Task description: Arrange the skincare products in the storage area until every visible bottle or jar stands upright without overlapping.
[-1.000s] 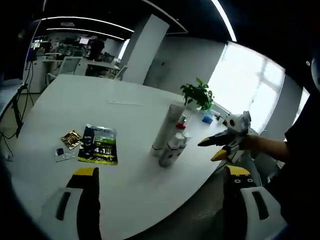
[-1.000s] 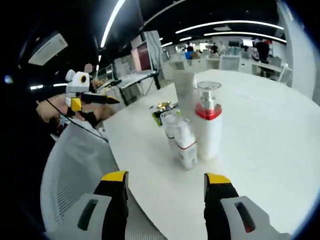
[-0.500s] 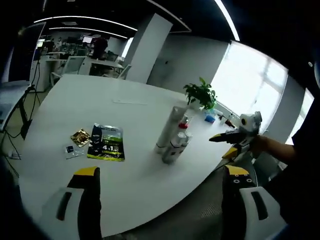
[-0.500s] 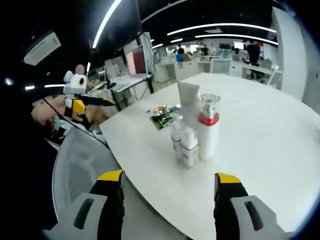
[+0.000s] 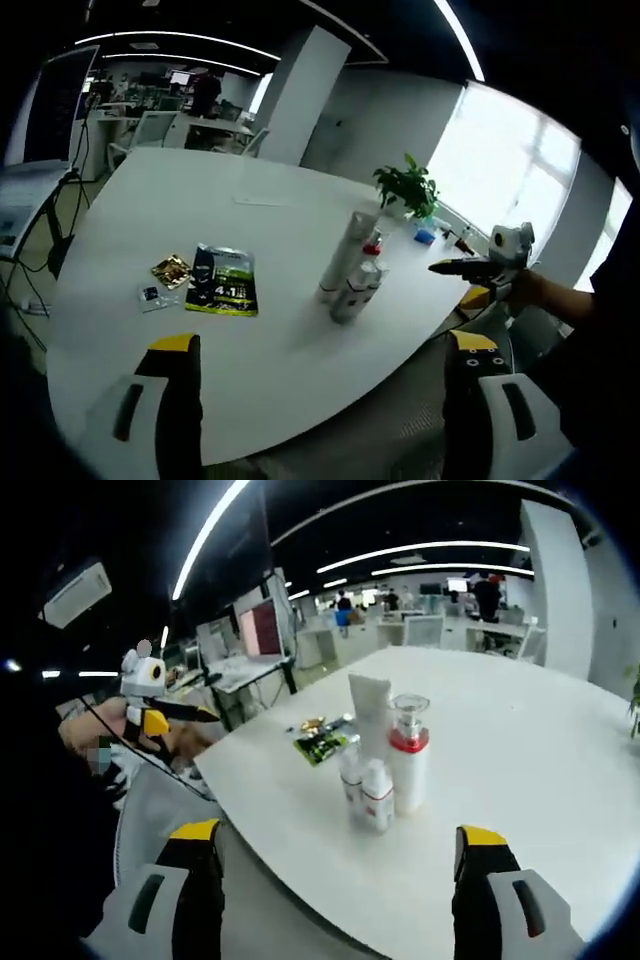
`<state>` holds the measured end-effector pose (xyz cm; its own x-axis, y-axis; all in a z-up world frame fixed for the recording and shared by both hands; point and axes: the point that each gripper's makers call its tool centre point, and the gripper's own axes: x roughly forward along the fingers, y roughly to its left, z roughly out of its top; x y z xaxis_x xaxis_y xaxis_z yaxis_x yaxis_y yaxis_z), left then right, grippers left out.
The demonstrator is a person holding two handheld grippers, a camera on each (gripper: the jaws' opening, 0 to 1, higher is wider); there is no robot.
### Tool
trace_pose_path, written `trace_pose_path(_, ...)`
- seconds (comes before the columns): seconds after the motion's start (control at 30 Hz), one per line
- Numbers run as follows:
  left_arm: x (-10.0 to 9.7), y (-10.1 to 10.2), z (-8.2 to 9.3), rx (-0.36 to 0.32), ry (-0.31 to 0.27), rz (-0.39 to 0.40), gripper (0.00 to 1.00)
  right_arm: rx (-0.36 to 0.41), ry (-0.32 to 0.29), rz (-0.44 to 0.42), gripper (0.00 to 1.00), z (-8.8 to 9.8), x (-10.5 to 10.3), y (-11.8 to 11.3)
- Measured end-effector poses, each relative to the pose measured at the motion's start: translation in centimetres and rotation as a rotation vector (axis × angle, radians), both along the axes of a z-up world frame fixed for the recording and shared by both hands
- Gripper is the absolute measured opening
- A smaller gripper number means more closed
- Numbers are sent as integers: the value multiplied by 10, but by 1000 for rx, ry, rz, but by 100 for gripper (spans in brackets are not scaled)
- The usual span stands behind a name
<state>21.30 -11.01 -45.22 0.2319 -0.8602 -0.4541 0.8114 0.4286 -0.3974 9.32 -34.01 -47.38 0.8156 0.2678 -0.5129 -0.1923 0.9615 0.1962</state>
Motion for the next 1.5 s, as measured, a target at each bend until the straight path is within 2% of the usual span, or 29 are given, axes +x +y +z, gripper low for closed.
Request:
trace_pose_path(0.1, -4, -1, 5, -20, -3, 8, 95, 7, -11, -14, 99, -4, -5, -2)
trace_pose_path(0.27, -3, -2, 7, -27, -6, 15, 96, 26, 16, -32, 99, -14, -10, -1)
trace_pose_path(0.43, -2, -4, 6, -7, -20, 3, 97, 37, 1, -32, 99, -12, -8, -2)
trace_pose_path(0.8, 0, -13, 11, -16, -23, -3, 96, 44, -6, -41, 99, -9, -7, -7)
trace_pose_path(1.07, 13, -16, 5, -22, -22, -17, 93, 54, -18, -38, 98, -7, 4, -8)
trace_pose_path(1.17, 24, -17, -4, 28, -20, -12, 91, 58, -16, -37, 97, -8, 7, -8)
trace_pose_path(1.37, 37, -27, -3, 37, -26, -11, 88, 85, -27, -53, 96, -8, 8, -9)
trace_pose_path(1.5, 46, -32, -11, 61, -15, -19, 86, 90, -22, -69, 95, -11, 11, -15)
